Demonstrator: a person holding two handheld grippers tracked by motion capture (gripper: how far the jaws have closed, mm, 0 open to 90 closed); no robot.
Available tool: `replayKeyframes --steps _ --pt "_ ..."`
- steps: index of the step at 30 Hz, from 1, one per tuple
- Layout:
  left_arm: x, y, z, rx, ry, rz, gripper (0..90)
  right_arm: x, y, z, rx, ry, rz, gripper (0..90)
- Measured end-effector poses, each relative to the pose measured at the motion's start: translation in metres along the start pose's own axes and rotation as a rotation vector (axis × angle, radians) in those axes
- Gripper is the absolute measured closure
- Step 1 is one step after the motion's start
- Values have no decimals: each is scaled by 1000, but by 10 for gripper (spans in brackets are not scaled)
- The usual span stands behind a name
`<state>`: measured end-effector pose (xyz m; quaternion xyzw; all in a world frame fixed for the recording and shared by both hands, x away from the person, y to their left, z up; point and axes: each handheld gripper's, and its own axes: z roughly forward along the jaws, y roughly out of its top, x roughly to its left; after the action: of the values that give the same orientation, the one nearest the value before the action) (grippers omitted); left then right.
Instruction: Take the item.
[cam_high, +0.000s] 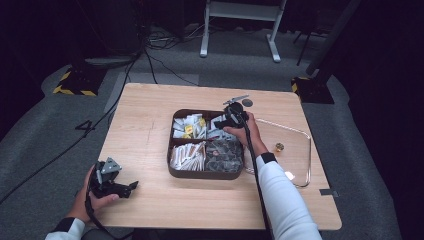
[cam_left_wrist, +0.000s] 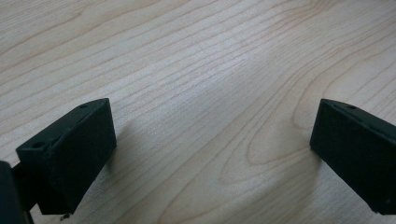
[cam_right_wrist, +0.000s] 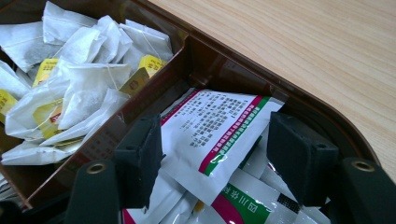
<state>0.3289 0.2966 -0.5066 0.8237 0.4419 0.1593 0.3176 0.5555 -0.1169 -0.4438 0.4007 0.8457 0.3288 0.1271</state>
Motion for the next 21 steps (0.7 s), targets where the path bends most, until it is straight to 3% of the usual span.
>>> replayKeyframes --steps 5,10,12,14,15,17,21 --pt "0 0 0 0 0 0 5 3 1 0 -3 7 -10 332" --pt "0 0 0 -1 0 -1 5 8 5 -5 -62 55 -17 356" --pt "0 0 0 0 0 0 5 12 7 -6 -78 75 -25 396" --pt "0 0 0 0 0 0 5 16 8 -4 -59 82 -48 465" --pt "0 0 0 0 -2 -4 5 17 8 -2 -49 71 -64 526" --pt "0 0 0 0 0 0 5 21 9 4 -22 35 -82 557" --pt "0 0 0 0 0 0 5 25 10 10 -7 39 -101 664"
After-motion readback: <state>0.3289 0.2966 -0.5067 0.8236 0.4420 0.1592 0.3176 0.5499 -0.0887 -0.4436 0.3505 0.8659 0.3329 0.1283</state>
